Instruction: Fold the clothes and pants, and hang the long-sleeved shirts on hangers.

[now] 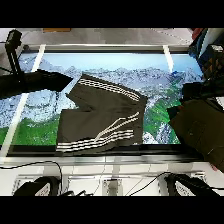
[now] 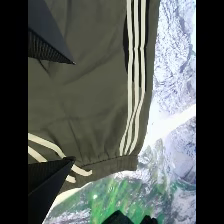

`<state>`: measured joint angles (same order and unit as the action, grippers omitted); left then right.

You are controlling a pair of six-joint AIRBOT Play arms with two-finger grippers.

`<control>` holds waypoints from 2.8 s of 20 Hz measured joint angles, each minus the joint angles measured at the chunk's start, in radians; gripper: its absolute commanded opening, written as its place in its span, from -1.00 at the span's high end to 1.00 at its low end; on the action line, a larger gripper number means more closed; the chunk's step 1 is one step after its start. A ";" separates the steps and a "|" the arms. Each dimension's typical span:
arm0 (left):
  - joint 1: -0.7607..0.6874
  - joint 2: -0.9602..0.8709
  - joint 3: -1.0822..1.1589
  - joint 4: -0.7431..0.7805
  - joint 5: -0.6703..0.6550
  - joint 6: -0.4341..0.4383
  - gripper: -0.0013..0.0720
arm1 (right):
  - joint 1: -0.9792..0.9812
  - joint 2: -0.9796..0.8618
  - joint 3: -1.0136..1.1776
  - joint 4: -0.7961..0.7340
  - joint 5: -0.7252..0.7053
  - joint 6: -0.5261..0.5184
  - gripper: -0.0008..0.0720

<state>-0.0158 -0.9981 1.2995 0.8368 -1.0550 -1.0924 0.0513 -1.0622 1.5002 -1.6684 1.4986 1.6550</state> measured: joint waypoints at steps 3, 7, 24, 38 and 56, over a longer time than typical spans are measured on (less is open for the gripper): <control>0.000 0.000 0.000 0.000 0.000 0.000 -0.76 | 0.000 0.000 0.000 0.000 0.000 0.000 0.91; 0.000 0.000 0.000 0.000 0.000 0.000 -0.76 | 0.000 0.000 0.000 0.000 0.000 0.000 0.91; 0.001 0.002 0.000 -0.046 0.055 -0.061 -0.77 | -0.050 -0.001 -0.110 -0.063 -0.066 -0.201 0.92; 0.312 0.011 -0.139 0.436 -0.137 -0.126 0.04 | -0.188 0.020 -1.042 0.805 -0.349 -0.515 -0.25; 0.571 -0.132 -0.547 0.431 -0.288 -0.033 -0.52 | -0.160 -0.240 -1.109 1.239 -0.560 -0.729 0.75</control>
<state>0.5556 -1.1305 0.7521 1.2675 -1.3434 -1.1255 -0.1089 -1.3018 0.3912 -0.4294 0.9382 0.9264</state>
